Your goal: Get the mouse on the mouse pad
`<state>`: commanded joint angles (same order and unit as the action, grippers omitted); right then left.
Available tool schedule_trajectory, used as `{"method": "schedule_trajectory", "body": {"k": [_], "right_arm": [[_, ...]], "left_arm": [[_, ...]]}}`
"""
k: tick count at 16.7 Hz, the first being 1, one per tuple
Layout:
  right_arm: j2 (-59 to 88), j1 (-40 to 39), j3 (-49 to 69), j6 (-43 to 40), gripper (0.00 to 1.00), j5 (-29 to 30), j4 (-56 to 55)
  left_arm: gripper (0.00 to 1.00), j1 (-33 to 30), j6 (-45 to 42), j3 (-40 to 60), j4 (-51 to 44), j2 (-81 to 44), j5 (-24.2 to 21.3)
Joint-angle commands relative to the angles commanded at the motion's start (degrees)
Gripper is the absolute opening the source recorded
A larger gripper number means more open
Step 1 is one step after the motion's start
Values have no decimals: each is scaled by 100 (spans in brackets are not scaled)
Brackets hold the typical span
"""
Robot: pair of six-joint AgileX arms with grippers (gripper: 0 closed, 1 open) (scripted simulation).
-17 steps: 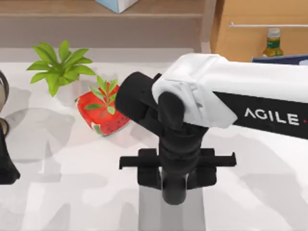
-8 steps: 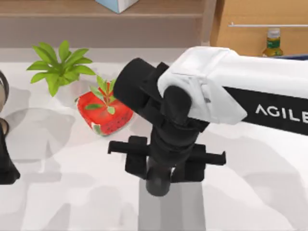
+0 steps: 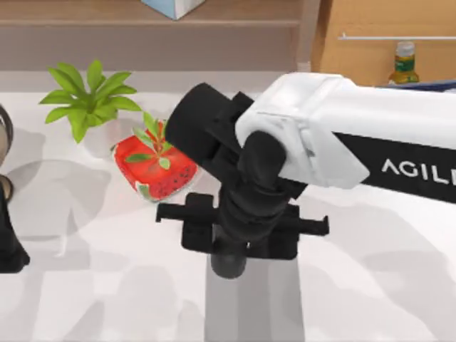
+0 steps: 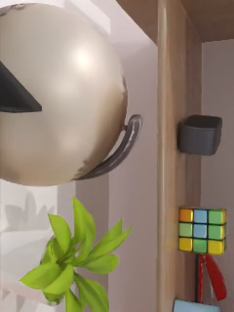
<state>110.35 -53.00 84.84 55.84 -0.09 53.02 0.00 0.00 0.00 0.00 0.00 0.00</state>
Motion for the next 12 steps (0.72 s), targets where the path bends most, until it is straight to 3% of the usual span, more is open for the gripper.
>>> {"method": "schedule_trajectory", "body": {"k": [12], "right_arm": [[619, 17, -461, -252, 0, -2, 56]], "left_arm": [[100, 0, 0, 0, 0, 0, 0]]}}
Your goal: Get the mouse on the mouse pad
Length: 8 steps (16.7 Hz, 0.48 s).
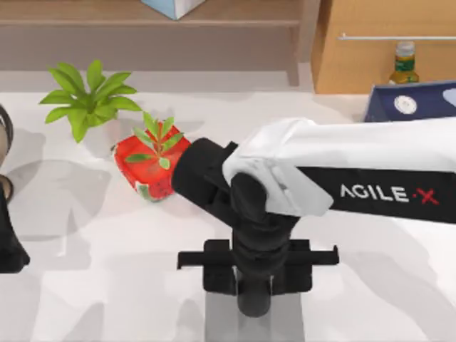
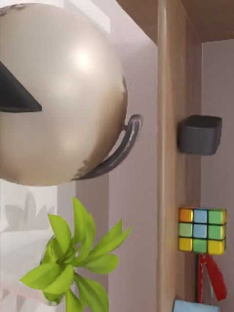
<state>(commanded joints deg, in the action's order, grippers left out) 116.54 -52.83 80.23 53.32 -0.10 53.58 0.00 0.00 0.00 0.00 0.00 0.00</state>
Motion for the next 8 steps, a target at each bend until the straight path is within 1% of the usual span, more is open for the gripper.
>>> {"method": "schedule_trajectory", "body": {"k": [8], "right_arm": [[0, 0, 0, 0, 60, 0, 0]], "left_arm": [[100, 0, 0, 0, 0, 0, 0]]}}
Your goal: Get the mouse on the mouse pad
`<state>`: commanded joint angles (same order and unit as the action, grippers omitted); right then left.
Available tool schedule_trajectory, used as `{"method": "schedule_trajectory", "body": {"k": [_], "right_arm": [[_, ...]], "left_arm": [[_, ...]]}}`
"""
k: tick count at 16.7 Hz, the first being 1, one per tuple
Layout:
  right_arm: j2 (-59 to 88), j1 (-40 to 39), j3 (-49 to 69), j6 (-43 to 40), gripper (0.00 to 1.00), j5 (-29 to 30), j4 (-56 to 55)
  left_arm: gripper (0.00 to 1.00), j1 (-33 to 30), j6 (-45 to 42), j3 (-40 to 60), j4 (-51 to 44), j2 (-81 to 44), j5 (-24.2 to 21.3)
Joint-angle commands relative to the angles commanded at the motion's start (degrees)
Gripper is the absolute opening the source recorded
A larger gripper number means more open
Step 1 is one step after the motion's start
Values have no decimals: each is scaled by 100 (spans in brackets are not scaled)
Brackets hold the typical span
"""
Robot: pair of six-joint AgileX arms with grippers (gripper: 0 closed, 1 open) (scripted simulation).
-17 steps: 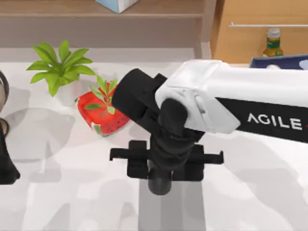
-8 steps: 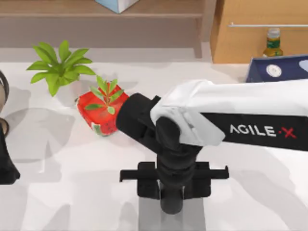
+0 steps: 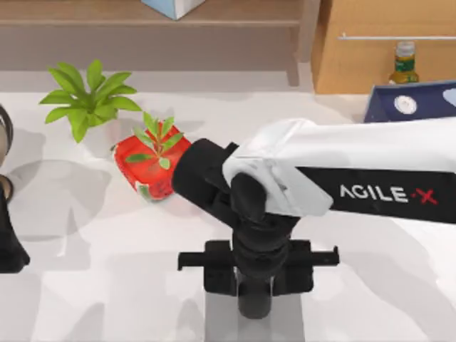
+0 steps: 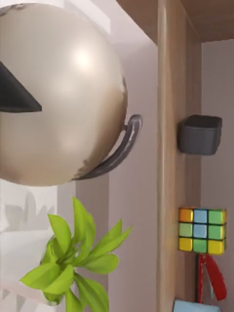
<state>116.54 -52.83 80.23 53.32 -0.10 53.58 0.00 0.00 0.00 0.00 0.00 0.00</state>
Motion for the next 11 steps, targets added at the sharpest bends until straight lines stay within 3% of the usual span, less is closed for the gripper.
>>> {"method": "schedule_trajectory", "body": {"k": [5, 11], "right_arm": [[0, 0, 0, 0, 98, 0, 0], [0, 0, 0, 0, 100, 0, 0]], "left_arm": [[100, 0, 0, 0, 0, 0, 0], [100, 0, 0, 0, 0, 0, 0]]}}
